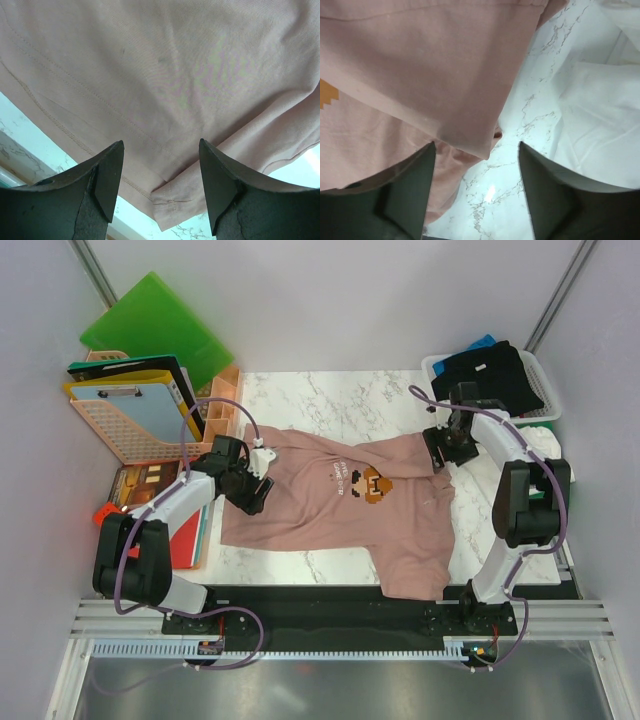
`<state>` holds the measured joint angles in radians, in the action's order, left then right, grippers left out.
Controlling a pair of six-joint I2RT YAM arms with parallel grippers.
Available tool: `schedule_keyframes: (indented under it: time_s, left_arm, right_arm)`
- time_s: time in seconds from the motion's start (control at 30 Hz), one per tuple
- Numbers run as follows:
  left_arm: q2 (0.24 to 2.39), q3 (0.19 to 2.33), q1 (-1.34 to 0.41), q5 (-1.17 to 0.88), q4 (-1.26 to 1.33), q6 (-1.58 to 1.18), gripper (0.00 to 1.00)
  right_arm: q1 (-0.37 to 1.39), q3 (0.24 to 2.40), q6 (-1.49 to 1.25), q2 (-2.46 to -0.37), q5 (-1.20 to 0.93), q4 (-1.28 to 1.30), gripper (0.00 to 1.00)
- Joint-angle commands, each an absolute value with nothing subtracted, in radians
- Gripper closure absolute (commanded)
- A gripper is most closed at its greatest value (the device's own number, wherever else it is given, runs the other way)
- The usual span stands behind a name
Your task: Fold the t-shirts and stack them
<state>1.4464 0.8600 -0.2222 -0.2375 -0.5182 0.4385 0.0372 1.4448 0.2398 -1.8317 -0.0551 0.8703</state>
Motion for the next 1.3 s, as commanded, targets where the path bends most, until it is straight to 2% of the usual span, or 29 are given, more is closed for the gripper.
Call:
schedule_keyframes:
  time_s: [0.0,0.17,0.27,0.5,0.63,0.8,0.97,1.27]
  left_arm:
    - [1.436,0.865,-0.229,-0.235,-0.492,0.471,0.32]
    - [1.396,0.856,-0.230,-0.200,-0.465,0.459,0.32]
    - [1.364,0.890,-0.224,-0.089,-0.422,0.417,0.30]
    - [1.623,1.239,-0.201,-0.437,-0.630,0.371,0.30]
    - [1.753,1.331,-0.201,-0.440,-0.632,0.368,0.30]
    - [1.858,1.423,-0.201,-0.281,-0.589,0.338,0.30]
    - [1.855,1.422,-0.199,-0.065,-0.476,0.296,0.30]
    - [1.904,1.483,-0.190,0.181,-0.376,0.319,0.29]
  right_arm:
    - [0.035,1.421,0.256,-1.784,-0.066,0.882,0.23]
    - [0.023,1.391,0.264,-1.651,-0.012,0.850,0.21]
    - [0.020,1.341,0.285,-1.521,-0.006,0.809,0.21]
    - [0.020,1.204,0.245,-1.374,-0.054,0.747,0.21]
    - [0.020,1.178,0.256,-1.374,-0.034,0.739,0.21]
    - [0.021,1.170,0.255,-1.387,-0.054,0.739,0.21]
    - [0.020,1.169,0.242,-1.402,-0.115,0.738,0.21]
    - [0.021,1.146,0.230,-1.448,-0.150,0.739,0.22]
